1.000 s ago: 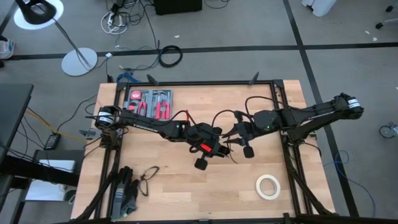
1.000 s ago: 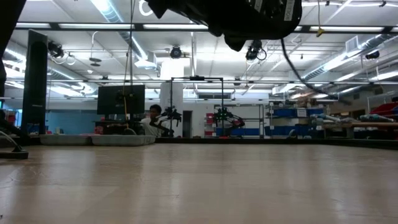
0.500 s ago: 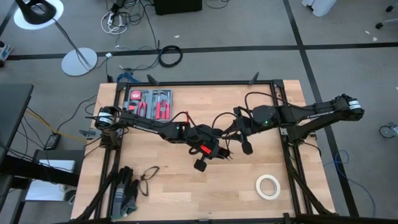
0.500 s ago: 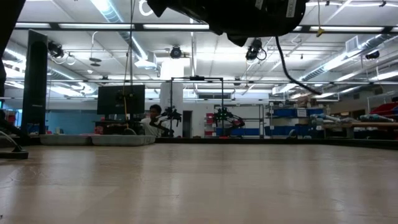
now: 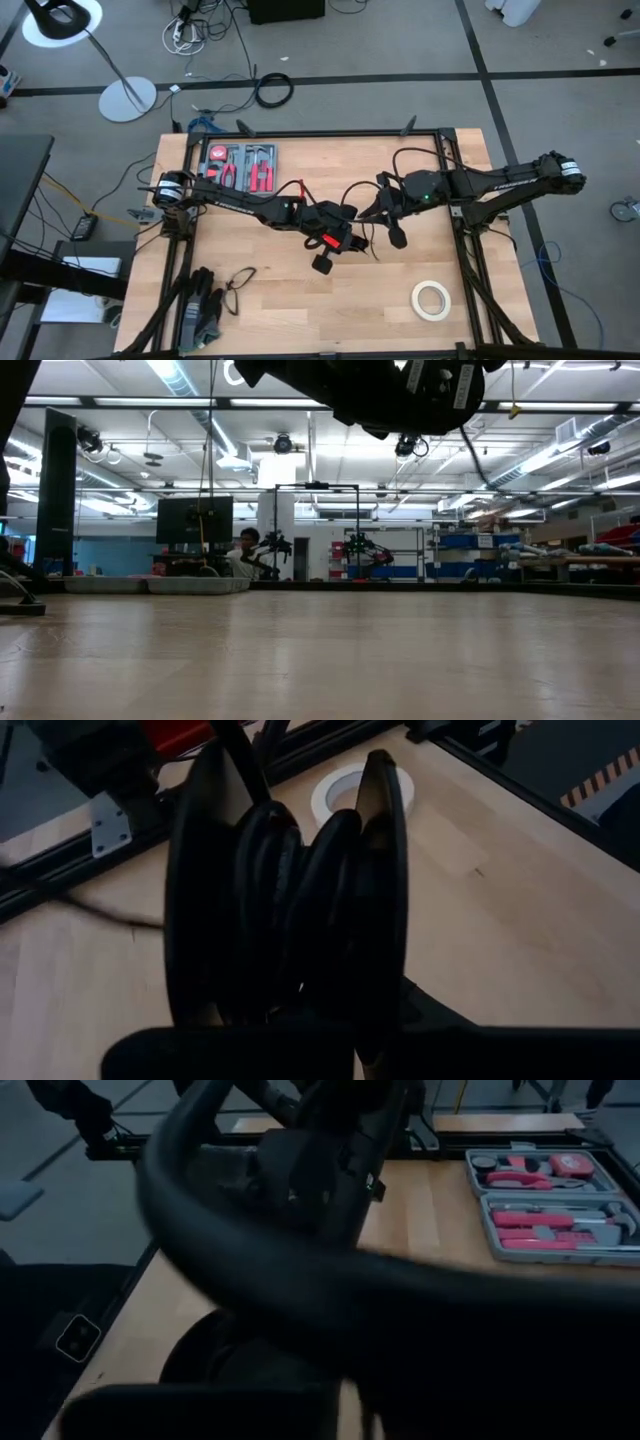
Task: Coil cords
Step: Coil the black wire onto the spool
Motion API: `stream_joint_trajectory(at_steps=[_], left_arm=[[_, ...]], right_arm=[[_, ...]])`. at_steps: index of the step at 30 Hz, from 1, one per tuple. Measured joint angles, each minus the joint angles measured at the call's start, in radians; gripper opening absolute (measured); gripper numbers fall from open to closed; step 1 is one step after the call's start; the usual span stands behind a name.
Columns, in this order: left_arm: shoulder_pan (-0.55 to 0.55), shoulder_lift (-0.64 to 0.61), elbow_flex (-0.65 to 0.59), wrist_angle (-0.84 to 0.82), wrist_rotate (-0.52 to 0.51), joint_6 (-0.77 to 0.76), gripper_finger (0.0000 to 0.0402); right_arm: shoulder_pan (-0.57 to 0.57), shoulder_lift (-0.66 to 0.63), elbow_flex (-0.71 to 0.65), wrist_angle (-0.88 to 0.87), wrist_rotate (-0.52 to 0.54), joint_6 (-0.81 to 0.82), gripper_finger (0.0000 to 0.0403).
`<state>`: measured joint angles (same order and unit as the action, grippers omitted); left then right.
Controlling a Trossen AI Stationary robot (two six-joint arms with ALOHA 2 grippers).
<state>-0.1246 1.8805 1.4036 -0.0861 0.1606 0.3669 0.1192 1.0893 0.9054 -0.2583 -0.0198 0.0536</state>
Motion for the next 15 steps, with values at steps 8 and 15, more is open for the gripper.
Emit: stream_joint_trajectory(at_steps=[8, 15], left_arm=[[0.0, 0.0, 0.0, -0.005, 0.015, 0.016, 0.0], [0.0, 0.0, 0.0, 0.014, 0.007, 0.022, 0.0]], right_arm=[[-0.049, -0.001, 0.0, -0.06, -0.122, 0.053, 0.0005], [-0.068, 0.027, 0.0, -0.059, -0.178, 0.083, 0.0003]])
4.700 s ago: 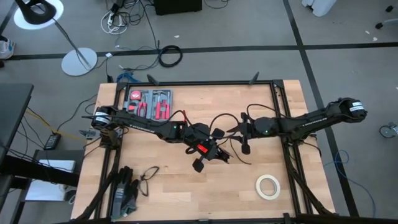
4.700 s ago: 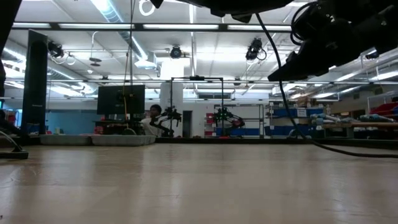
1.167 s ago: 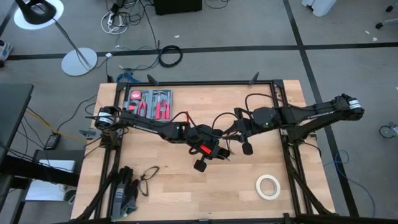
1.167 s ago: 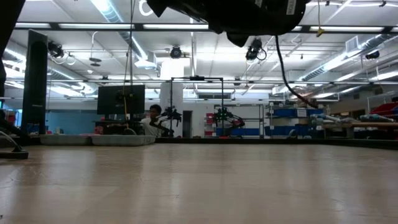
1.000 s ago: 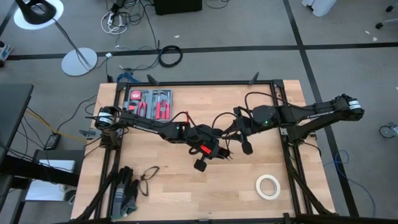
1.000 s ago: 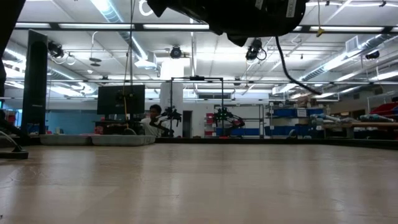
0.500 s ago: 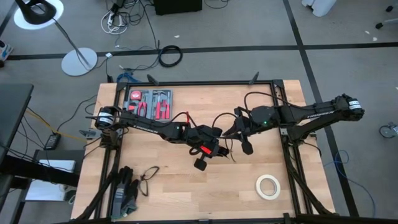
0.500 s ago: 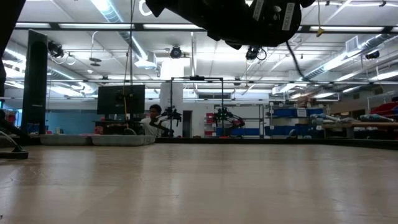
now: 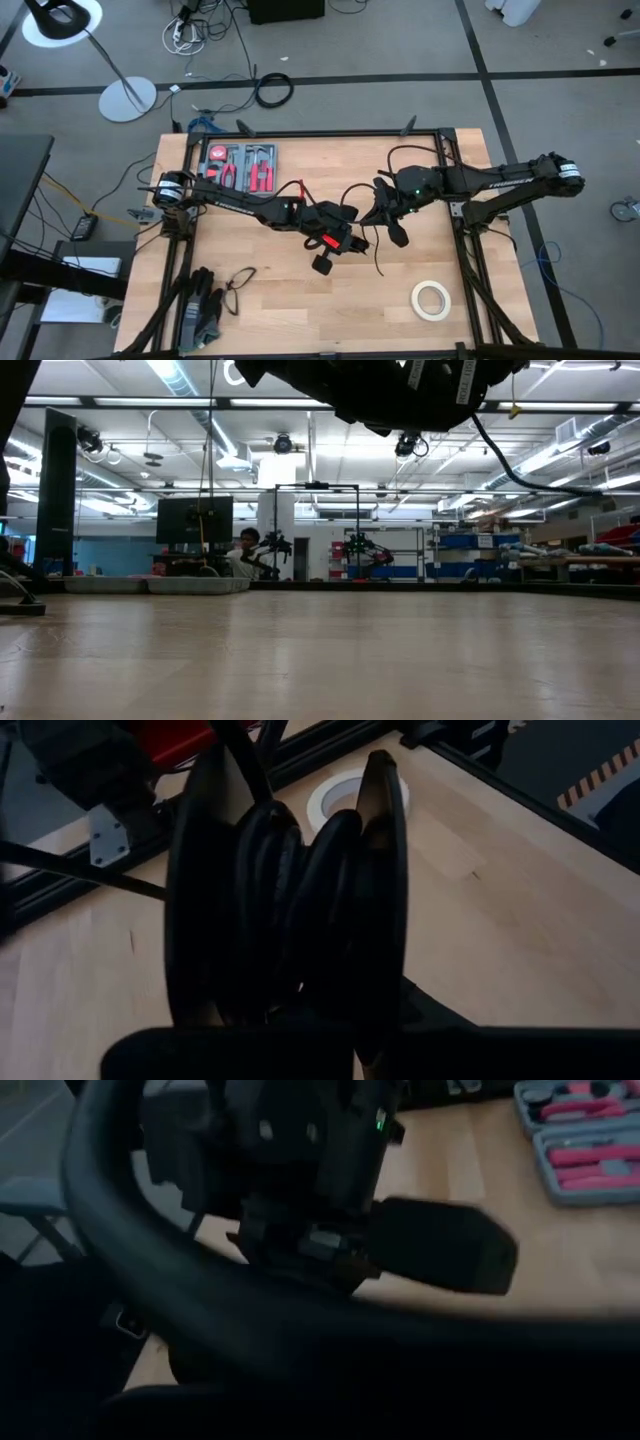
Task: Coil cords
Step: Coil the black wire onto the spool
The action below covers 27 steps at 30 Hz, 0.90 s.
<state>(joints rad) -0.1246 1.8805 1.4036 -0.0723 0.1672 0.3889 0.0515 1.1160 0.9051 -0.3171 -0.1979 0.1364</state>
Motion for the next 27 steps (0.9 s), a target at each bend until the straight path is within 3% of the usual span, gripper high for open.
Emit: stream_joint_trajectory(at_steps=[14, 20, 25, 27], left_arm=[[0.007, 0.0, 0.0, -0.009, -0.004, 0.047, 0.0], [0.008, -0.001, 0.0, -0.023, 0.006, 0.053, 0.0], [0.015, -0.001, 0.0, -0.046, 0.001, 0.053, 0.0], [0.016, -0.002, 0.0, -0.057, -0.002, 0.055, 0.0]], right_arm=[[-0.021, 0.113, -0.002, 0.071, -0.04, -0.067, 0.0001], [-0.044, 0.146, -0.002, 0.096, -0.132, -0.092, 0.0001], [-0.059, 0.153, -0.002, 0.058, -0.059, -0.156, 0.0001], [-0.066, 0.155, -0.002, 0.055, -0.089, -0.172, 0.0001]])
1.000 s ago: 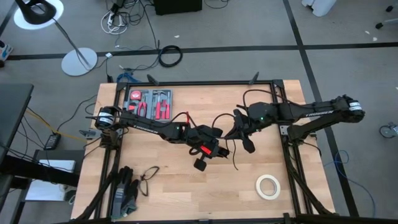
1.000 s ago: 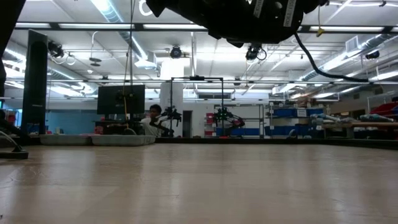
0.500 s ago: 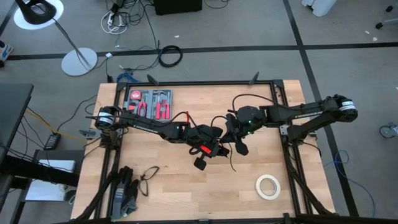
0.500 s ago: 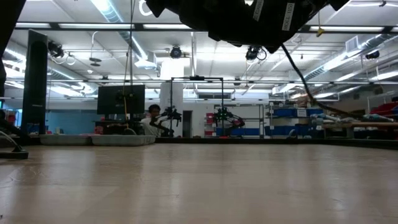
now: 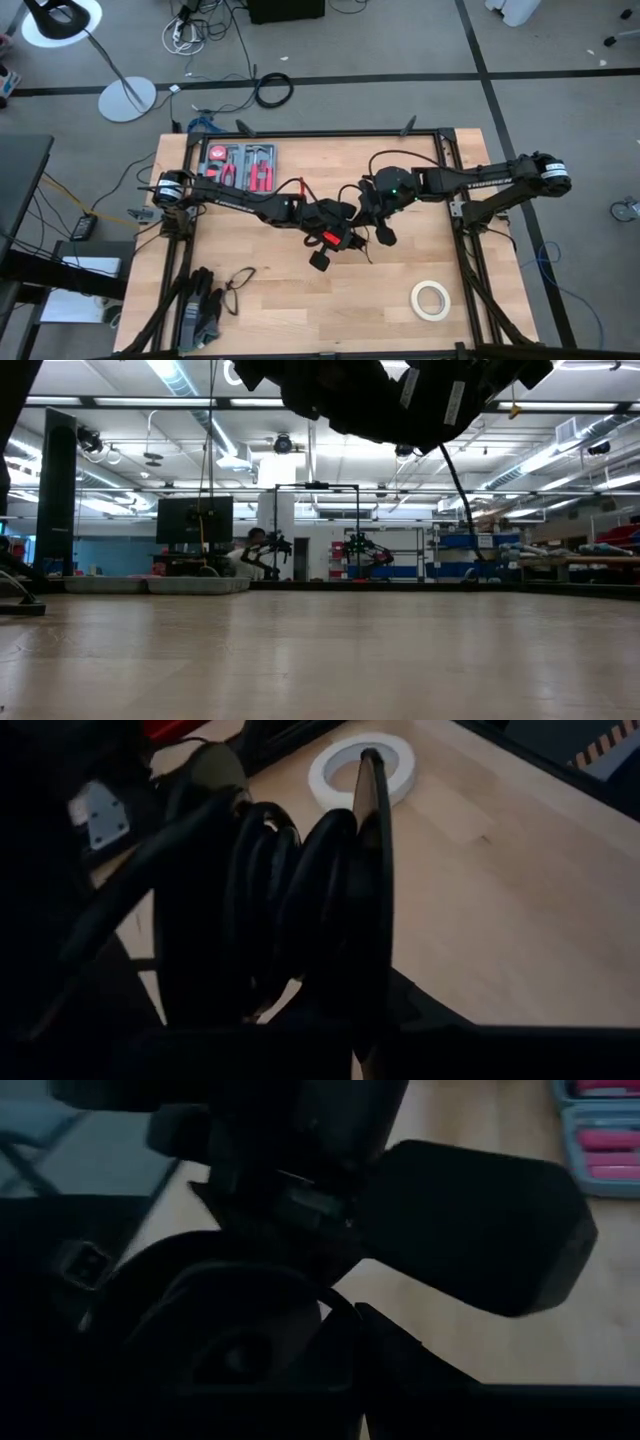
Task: Coil cords
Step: Coil the black wire onto the spool
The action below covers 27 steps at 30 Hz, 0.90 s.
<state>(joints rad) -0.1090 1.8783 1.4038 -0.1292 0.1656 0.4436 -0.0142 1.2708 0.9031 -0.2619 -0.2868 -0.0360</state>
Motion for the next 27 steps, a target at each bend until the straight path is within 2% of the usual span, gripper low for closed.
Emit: stream_joint_trajectory(at_steps=[2, 5, 8, 10, 14, 22, 25, 27], left_arm=[[-0.003, -0.003, 0.0, -0.006, 0.0, 0.02, 0.0], [-0.004, -0.004, 0.0, -0.001, -0.023, 0.051, 0.0], [-0.003, -0.004, 0.001, 0.01, -0.027, 0.075, 0.0], [-0.005, -0.004, 0.008, -0.006, -0.032, 0.094, 0.0], [-0.017, -0.005, 0.063, -0.083, -0.093, 0.166, 0.0], [-0.026, -0.003, 0.13, -0.206, -0.169, 0.185, 0.0], [-0.039, -0.002, 0.141, -0.213, -0.188, 0.228, 0.0], [-0.044, -0.002, 0.141, -0.212, -0.2, 0.257, 0.0]], right_arm=[[-0.004, 0.004, 0.0, 0.009, -0.028, 0.009, 0.0001], [-0.016, 0.004, 0.0, 0.021, -0.014, 0.056, 0.0001], [-0.038, 0.005, 0.0, 0.06, -0.071, 0.119, 0.0001], [-0.054, 0.005, 0.0, 0.074, -0.073, 0.161, 0.0001], [-0.07, 0.012, 0.0, 0.093, -0.194, 0.199, 0.0001], [-0.077, 0.002, 0.001, 0.046, -0.15, 0.235, 0.0004], [-0.077, 0.002, 0.001, 0.043, -0.215, 0.237, 0.0004], [-0.075, -0.004, 0.001, 0.046, -0.207, 0.243, 0.0004]])
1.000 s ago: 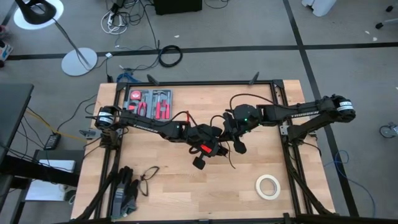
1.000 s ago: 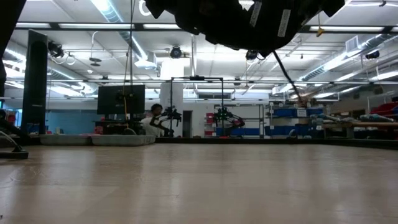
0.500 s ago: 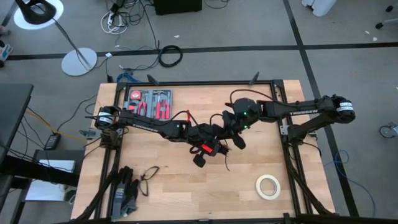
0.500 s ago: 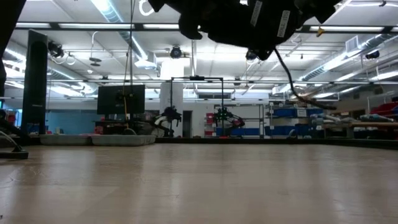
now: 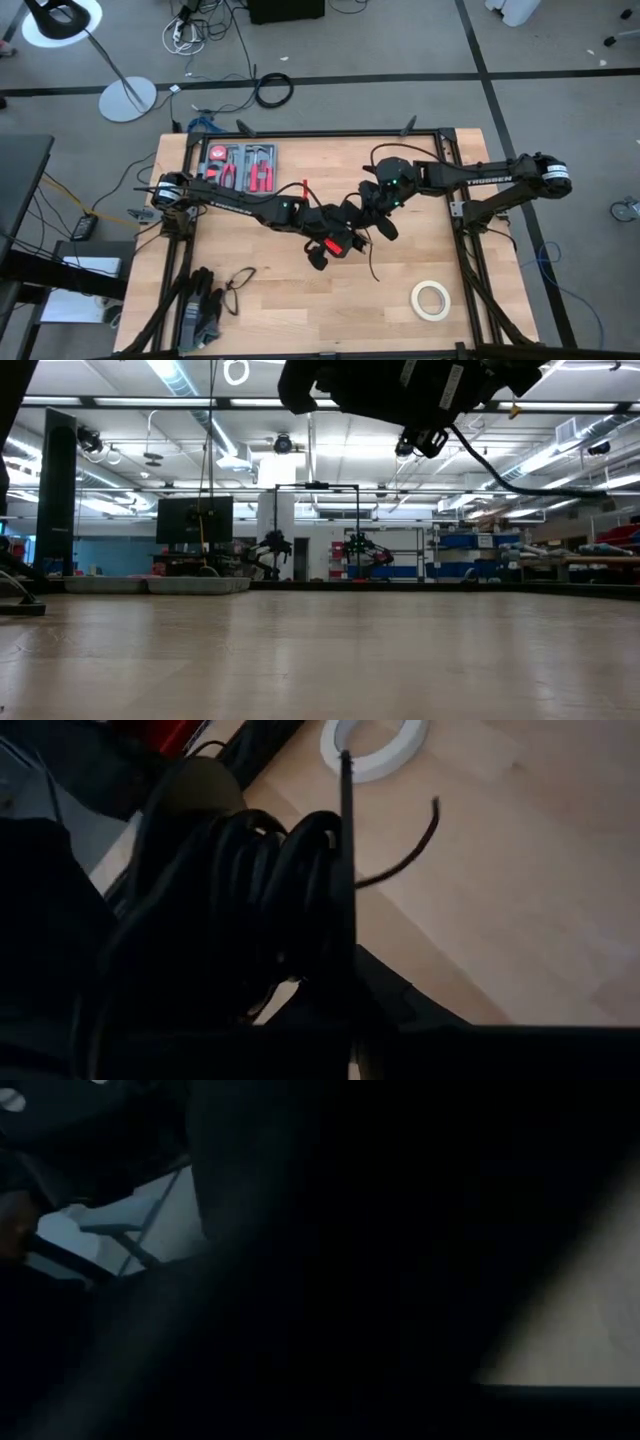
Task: Coil cords
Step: Coil the black wire onto the spool
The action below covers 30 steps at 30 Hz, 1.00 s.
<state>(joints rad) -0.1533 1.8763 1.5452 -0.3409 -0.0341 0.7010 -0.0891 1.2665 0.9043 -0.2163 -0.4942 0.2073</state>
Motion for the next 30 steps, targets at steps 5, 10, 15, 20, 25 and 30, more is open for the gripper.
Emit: stream_joint_trajectory(at_steps=[5, 10, 15, 20, 25, 30], left_arm=[[-0.018, 0.0, 0.0, 0.019, -0.083, 0.076, 0.0], [-0.026, 0.0, 0.0, 0.037, -0.145, 0.161, 0.0], [-0.033, 0.0, 0.0, 0.064, -0.159, 0.198, 0.0], [-0.043, 0.001, 0.0, 0.082, -0.207, 0.295, 0.0], [-0.049, 0.0, 0.0, 0.102, -0.265, 0.324, 0.0], [-0.054, -0.002, 0.0, 0.11, -0.317, 0.343, 0.0]], right_arm=[[-0.007, -0.009, 0.0, 0.016, -0.023, 0.032, 0.0004], [-0.026, -0.01, 0.0, 0.021, -0.072, 0.108, 0.0004], [-0.035, -0.01, 0.002, -0.007, -0.14, 0.162, 0.0004], [-0.075, -0.011, 0.003, -0.025, -0.226, 0.248, 0.0007], [-0.098, -0.014, -0.002, 0.024, -0.301, 0.327, 0.0015], [-0.105, -0.047, -0.002, 0.016, -0.278, 0.319, 0.0008]])
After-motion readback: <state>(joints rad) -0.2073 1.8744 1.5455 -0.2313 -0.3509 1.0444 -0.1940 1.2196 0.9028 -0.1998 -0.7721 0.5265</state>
